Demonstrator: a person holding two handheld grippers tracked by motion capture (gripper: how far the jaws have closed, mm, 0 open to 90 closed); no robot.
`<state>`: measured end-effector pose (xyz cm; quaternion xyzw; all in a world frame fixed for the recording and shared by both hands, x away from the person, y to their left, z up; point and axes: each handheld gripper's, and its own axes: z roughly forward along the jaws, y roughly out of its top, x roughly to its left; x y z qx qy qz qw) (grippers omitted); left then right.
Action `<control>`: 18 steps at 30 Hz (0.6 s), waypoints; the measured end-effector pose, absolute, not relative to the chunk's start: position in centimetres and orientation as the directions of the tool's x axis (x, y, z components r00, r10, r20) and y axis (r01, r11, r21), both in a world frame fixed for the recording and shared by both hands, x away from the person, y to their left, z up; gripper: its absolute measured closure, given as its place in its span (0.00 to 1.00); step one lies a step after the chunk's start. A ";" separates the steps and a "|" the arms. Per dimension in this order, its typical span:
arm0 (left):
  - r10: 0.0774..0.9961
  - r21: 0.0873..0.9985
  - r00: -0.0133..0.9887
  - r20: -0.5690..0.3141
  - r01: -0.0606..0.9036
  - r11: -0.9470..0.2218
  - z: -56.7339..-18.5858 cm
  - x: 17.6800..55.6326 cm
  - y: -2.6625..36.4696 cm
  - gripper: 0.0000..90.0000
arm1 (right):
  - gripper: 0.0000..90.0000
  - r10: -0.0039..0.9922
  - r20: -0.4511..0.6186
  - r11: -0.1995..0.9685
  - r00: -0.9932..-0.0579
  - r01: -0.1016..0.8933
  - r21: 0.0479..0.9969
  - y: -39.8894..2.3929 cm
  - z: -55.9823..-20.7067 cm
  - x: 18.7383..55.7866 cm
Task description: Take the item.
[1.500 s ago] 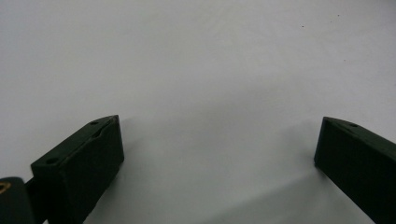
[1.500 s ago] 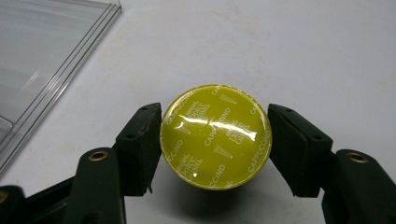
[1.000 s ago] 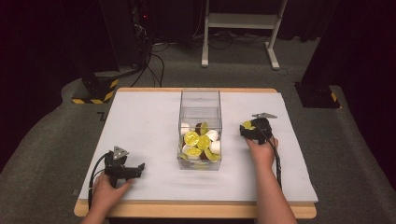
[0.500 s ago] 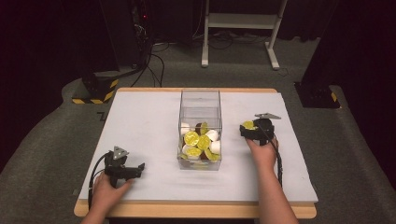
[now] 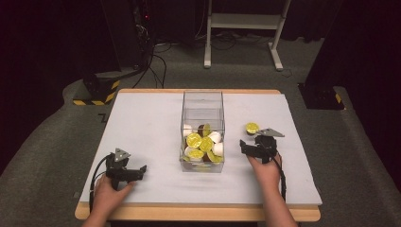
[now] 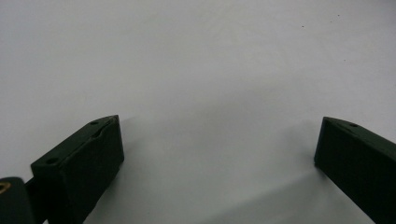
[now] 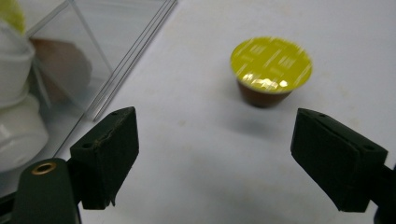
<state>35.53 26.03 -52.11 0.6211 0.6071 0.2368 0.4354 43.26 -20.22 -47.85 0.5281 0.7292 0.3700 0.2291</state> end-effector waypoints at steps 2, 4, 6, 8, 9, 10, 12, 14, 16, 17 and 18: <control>0.960 0.829 0.151 -0.235 0.547 0.117 -52.1 35.5 26.0 0.02 | 0.18 0.936 0.056 0.184 -0.348 0.616 0.766 -19.9 -48.4 42.5; 0.960 0.828 0.151 -0.235 0.548 0.116 -52.1 35.5 26.0 0.02 | 0.18 0.932 0.037 0.214 -0.361 0.629 0.747 -19.4 -48.9 41.8; 0.960 0.828 0.151 -0.235 0.548 0.116 -52.1 35.5 26.0 0.02 | 0.18 0.931 0.043 0.215 -0.363 0.639 0.739 -19.3 -49.1 41.4; 0.960 0.828 0.152 -0.234 0.548 0.116 -52.1 35.5 26.0 0.02 | 0.18 0.926 0.039 0.232 -0.376 0.647 0.726 -19.0 -49.5 40.8; 0.960 0.828 0.151 -0.234 0.548 0.116 -52.1 35.5 26.0 0.02 | 0.18 0.923 0.019 0.257 -0.385 0.653 0.712 -18.7 -49.8 40.2; 0.960 0.829 0.151 -0.234 0.548 0.116 -52.1 35.5 26.0 0.02 | 0.18 0.922 0.016 0.263 -0.387 0.655 0.708 -18.6 -50.0 40.0; 0.960 0.828 0.151 -0.234 0.548 0.116 -52.1 35.5 26.0 0.02 | 0.19 0.920 -0.004 0.281 -0.393 0.649 0.707 -18.5 -50.1 39.7; 0.960 0.828 0.152 -0.234 0.548 0.116 -52.1 35.5 26.0 0.02 | 0.19 0.920 -0.011 0.284 -0.391 0.648 0.707 -18.4 -50.2 39.6; 0.960 0.829 0.152 -0.234 0.548 0.116 -52.1 35.5 26.0 0.02 | 0.19 0.921 -0.023 0.289 -0.388 0.644 0.709 -18.3 -50.4 39.5; 0.960 0.829 0.152 -0.234 0.548 0.116 -52.1 35.5 26.0 0.02 | 0.19 0.921 -0.023 0.289 -0.388 0.644 0.709 -18.3 -50.4 39.5; 0.960 0.828 0.151 -0.234 0.548 0.116 -52.1 35.5 26.0 0.02 | 0.19 0.924 -0.020 0.283 -0.383 0.644 0.711 -18.3 -50.4 39.4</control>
